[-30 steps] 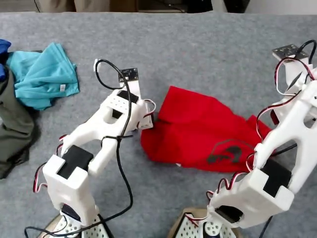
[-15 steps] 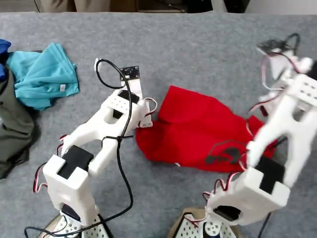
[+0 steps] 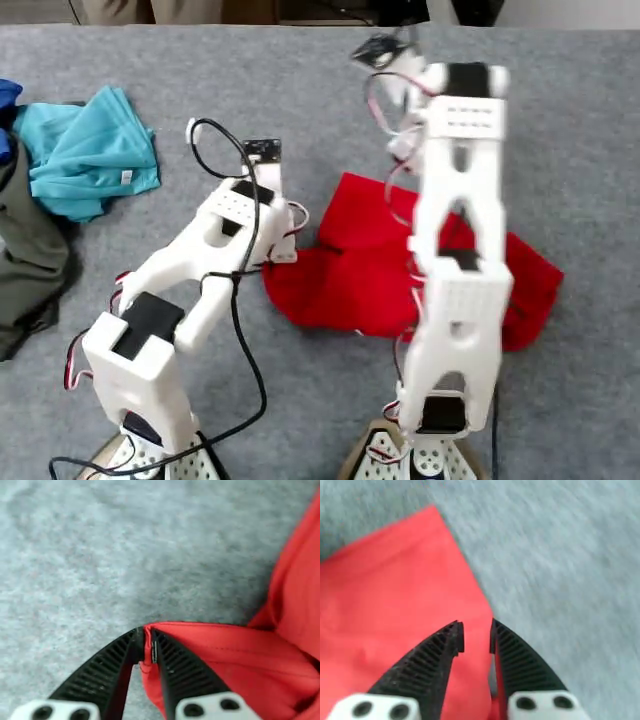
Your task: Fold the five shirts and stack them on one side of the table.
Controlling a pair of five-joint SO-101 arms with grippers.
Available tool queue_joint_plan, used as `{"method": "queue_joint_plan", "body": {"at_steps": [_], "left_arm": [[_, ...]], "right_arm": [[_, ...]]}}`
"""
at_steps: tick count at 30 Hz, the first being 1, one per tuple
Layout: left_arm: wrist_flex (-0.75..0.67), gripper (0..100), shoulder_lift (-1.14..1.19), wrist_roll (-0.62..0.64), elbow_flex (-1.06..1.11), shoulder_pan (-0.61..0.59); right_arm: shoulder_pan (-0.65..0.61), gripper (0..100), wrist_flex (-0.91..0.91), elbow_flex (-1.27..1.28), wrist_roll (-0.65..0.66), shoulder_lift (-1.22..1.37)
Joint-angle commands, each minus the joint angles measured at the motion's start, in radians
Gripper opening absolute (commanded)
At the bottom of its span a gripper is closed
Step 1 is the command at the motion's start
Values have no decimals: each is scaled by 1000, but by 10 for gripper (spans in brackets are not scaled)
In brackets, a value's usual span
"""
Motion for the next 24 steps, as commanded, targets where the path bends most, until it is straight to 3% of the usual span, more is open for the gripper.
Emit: {"method": "queue_joint_plan", "body": {"at_steps": [1, 6, 11, 24], "left_arm": [[41, 19, -4, -25, -3, -86], [43, 19, -4, -25, 11, -135], [43, 19, -2, -25, 20, -133], [43, 19, -2, -25, 25, -133]], "right_arm": [[-76, 112, -9, -271, -26, 177], [-159, 174, -9, -455, -63, 337], [-202, 185, -29, -473, -68, 410], [-156, 184, -48, -473, -61, 542]]}}
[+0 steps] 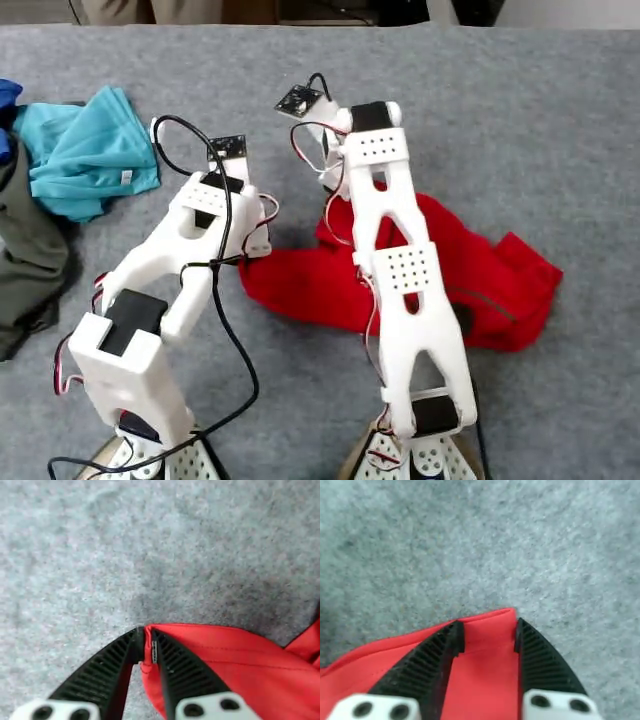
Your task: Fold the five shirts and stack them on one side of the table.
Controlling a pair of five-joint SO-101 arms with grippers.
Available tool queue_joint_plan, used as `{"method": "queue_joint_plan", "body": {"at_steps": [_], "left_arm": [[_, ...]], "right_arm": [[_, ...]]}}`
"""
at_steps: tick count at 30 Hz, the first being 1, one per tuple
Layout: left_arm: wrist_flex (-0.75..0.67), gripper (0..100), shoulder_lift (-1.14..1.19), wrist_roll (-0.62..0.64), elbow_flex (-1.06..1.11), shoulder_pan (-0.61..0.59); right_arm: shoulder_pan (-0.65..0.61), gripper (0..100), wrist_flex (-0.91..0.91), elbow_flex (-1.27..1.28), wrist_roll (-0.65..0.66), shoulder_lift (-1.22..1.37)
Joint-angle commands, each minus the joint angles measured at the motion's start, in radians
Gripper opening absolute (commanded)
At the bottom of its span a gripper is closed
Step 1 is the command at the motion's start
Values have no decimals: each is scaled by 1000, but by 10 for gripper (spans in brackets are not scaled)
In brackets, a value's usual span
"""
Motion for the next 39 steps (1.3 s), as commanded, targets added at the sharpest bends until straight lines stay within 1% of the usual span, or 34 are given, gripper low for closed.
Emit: {"method": "queue_joint_plan", "body": {"at_steps": [1, 4, 8, 15, 18, 22, 24, 26, 29, 35, 39], "left_arm": [[8, 19, 1, -9, 12, -29], [6, 19, 1, -9, 12, -29], [6, 19, 2, -9, 12, -29], [-6, 19, 2, -9, 12, -31], [-6, 19, 1, -11, 11, -34], [2, 19, -1, -11, 3, -34], [2, 19, -13, -23, 2, -34], [14, 19, -58, -61, 3, -52], [58, 19, -159, -97, -29, -109], [209, 19, -364, -149, -178, -264], [338, 19, -469, -163, -295, -333]], "right_arm": [[30, 184, -29, -35, -2, -1], [30, 171, -37, -31, -2, -1], [30, 44, -34, -30, -2, 1], [35, 37, 38, -50, -9, -4], [62, 35, 64, -114, -37, -24], [104, 5, 74, -216, -69, -91], [110, 5, 78, -197, -72, -163], [116, 5, 78, -160, -72, -249], [133, 5, 78, -108, -72, -404], [157, 5, 78, 7, -72, -782], [177, 5, 77, 105, -72, -1052]]}}
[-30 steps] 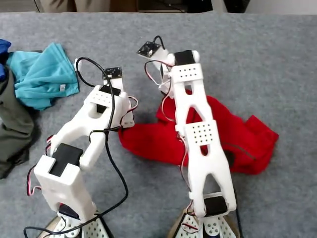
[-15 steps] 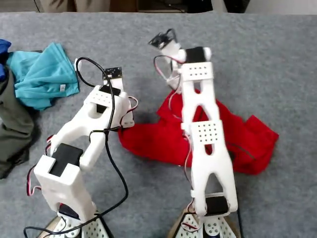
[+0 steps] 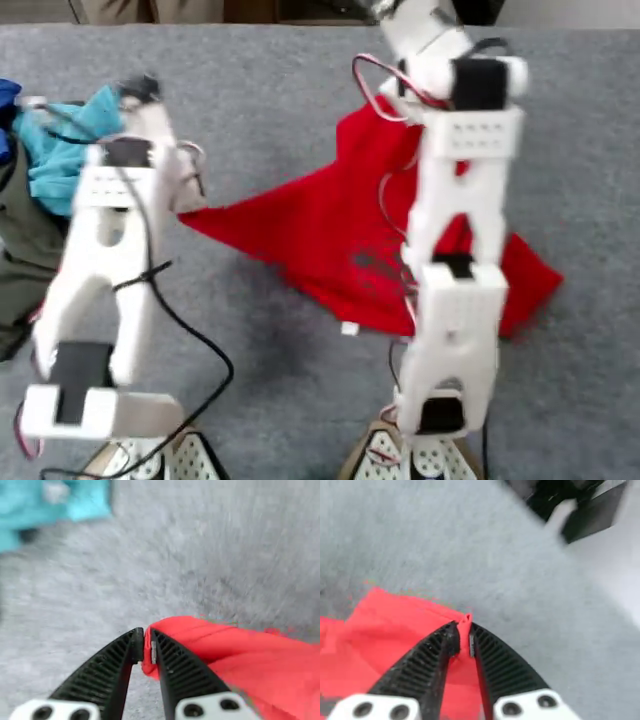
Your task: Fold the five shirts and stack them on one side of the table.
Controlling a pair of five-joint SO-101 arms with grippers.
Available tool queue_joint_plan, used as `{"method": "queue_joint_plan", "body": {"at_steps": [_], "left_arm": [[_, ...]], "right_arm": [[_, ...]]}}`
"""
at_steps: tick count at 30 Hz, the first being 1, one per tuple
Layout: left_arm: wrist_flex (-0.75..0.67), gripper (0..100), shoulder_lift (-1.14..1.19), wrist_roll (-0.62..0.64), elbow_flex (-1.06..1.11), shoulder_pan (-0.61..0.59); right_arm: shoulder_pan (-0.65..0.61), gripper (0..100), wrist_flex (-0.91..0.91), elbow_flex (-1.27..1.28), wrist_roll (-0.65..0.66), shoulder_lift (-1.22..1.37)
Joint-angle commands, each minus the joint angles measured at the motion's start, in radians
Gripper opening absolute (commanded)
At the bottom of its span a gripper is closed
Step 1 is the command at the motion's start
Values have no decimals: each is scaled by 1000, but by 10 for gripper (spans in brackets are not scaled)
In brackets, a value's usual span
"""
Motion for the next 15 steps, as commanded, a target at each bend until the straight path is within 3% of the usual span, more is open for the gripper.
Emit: {"method": "queue_joint_plan", "body": {"at_steps": [1, 10, 15], "left_arm": [[117, 19, -124, -9, -147, -61], [436, 19, -311, -11, -466, -100], [457, 19, -449, -25, -582, -101]], "right_arm": [[25, 5, 14, 59, -8, -328], [35, 5, 11, 154, -2, -866], [142, 5, -2, 263, 32, -1078]]}}
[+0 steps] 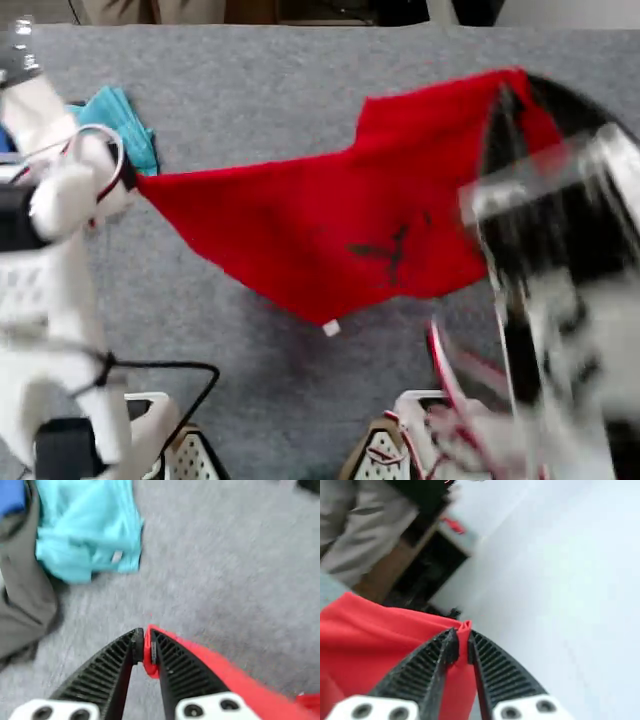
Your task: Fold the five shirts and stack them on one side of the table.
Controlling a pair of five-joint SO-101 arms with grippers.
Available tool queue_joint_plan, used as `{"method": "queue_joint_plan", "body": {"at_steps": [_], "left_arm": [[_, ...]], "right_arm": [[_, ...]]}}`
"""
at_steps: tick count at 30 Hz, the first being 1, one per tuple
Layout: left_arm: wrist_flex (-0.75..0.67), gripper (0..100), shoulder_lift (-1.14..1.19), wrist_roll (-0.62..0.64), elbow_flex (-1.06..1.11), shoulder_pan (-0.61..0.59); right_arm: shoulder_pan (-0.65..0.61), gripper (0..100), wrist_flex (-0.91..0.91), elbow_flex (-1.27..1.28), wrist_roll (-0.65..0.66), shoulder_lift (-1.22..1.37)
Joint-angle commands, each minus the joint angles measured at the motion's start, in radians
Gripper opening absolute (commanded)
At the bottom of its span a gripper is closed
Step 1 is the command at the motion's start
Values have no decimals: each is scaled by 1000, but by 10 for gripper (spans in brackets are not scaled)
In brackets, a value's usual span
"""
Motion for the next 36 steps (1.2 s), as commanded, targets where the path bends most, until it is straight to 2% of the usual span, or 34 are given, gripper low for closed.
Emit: {"method": "queue_joint_plan", "body": {"at_steps": [1, 4, 8, 10, 14, 17, 24, 29, 32, 36], "left_arm": [[15, 19, -122, -43, -103, -17], [15, 19, -222, -95, -147, -11], [15, 19, -320, -118, -239, -17], [15, 19, -348, -135, -295, -17], [14, 19, -355, -146, -405, -28], [-5, 19, -354, -143, -442, -110], [-86, 19, -354, -150, -439, -206], [-100, 19, -354, -146, -414, -222], [-101, 19, -354, -144, -330, -221], [-175, 19, -364, -144, -193, -221]], "right_arm": [[116, 5, -6, 53, 15, -134], [248, 9, -28, 67, 15, -211], [351, 7, -48, 67, 9, -272], [364, 7, -41, 67, -17, -288], [366, 7, -11, 68, -150, -291], [366, 8, 6, 76, -221, -289], [375, 9, -12, 10, -235, -297], [475, 8, -129, -45, -232, -289], [479, 7, -236, 13, -229, -289], [481, 7, -400, 101, -219, -289]]}}
